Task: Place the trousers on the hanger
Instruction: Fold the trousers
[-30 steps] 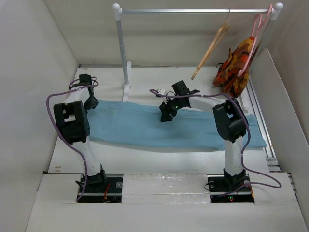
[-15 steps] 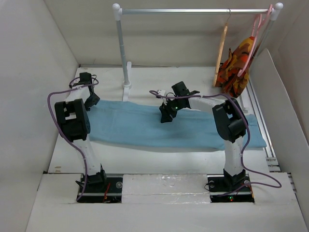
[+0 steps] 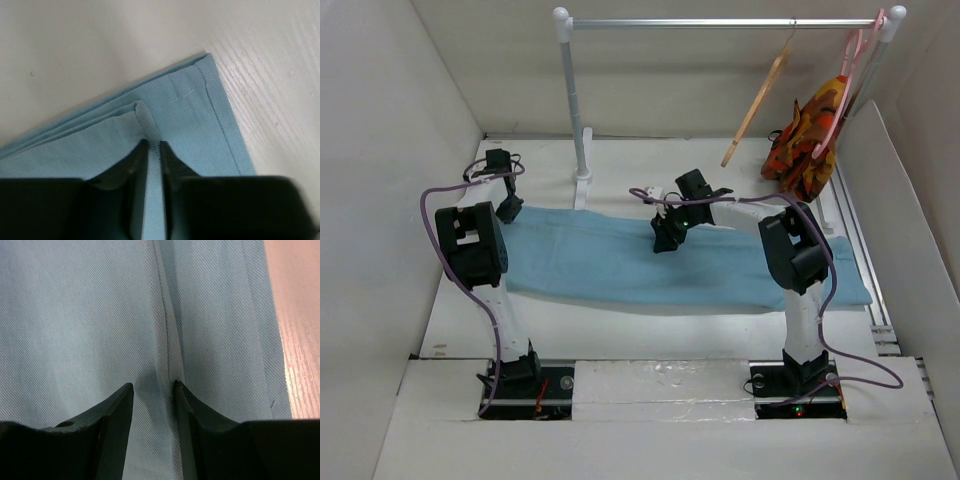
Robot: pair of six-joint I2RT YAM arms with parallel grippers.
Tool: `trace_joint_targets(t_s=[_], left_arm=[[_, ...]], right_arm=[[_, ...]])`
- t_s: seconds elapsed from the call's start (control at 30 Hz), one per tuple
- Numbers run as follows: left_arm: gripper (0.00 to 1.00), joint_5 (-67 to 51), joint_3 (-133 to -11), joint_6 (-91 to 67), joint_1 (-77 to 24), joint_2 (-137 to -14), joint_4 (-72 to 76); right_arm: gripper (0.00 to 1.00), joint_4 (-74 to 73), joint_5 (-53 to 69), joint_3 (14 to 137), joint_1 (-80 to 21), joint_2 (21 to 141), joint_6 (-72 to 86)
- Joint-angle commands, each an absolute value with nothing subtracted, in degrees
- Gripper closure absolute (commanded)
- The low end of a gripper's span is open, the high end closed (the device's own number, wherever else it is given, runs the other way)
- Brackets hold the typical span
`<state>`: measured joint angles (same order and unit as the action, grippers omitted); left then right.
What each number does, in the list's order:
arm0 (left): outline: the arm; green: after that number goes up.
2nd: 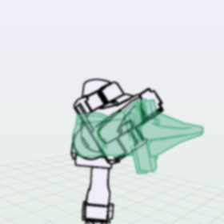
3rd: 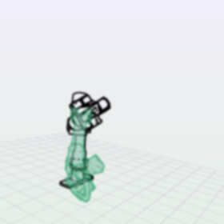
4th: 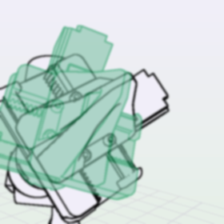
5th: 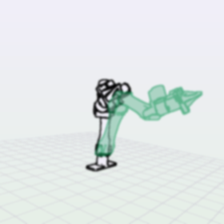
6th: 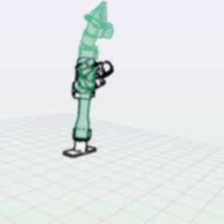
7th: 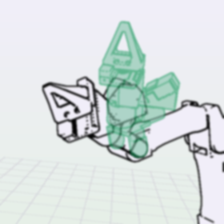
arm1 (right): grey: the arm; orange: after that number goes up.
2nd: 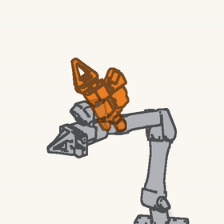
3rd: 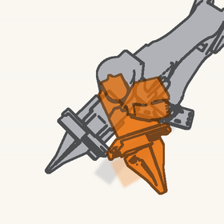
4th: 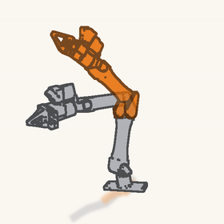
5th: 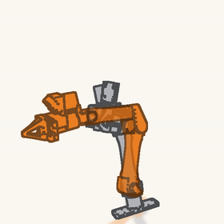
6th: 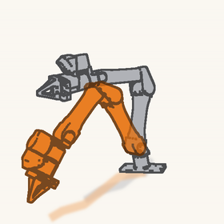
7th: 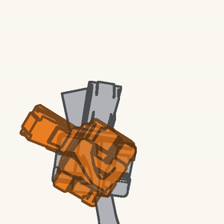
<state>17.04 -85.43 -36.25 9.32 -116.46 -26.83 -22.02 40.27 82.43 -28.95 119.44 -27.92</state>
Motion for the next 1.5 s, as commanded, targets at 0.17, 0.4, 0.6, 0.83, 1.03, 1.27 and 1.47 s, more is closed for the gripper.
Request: trace_joint_targets(t_s=[0.17,0.4,0.6,0.83,1.03,1.27,1.47], left_arm=[[1.0,20.21,-86.49,-35.95,9.23,-114.79,-29.09],[1.0,21.71,-84.38,-35.33,9.23,-108.73,-30.5],[1.0,22.41,-82.62,-35.33,9.23,-100.74,-30.15],[1.0,22.33,-85.07,-34.28,9.23,-100.98,-30.67],[0.94,17.68,-89.82,-32.26,9.23,-109.68,-34.54],[0.67,13.54,-87.1,-35.41,9.23,-112.23,-29.54],[0.69,13.53,-89.56,-37.79,9.23,-116.8,-30.67]], right_arm=[[0.76,-21.27,42.54,82.62,-28.83,119.45,-28.92],[0.9,-21.09,42.28,82.09,-28.83,115.76,-28.74],[0.99,-18.11,40.61,79.46,-27.78,111.36,-26.28],[1.0,-17.76,37.97,81.65,-26.72,110.74,-24.7],[1.0,-19.69,37.62,85.08,-26.72,113.73,-25.75],[1.0,-18.98,38.23,84.2,-26.72,114.43,-25.58],[1.0,-18.81,38.5,83.23,-27.24,114.43,-25.58]])
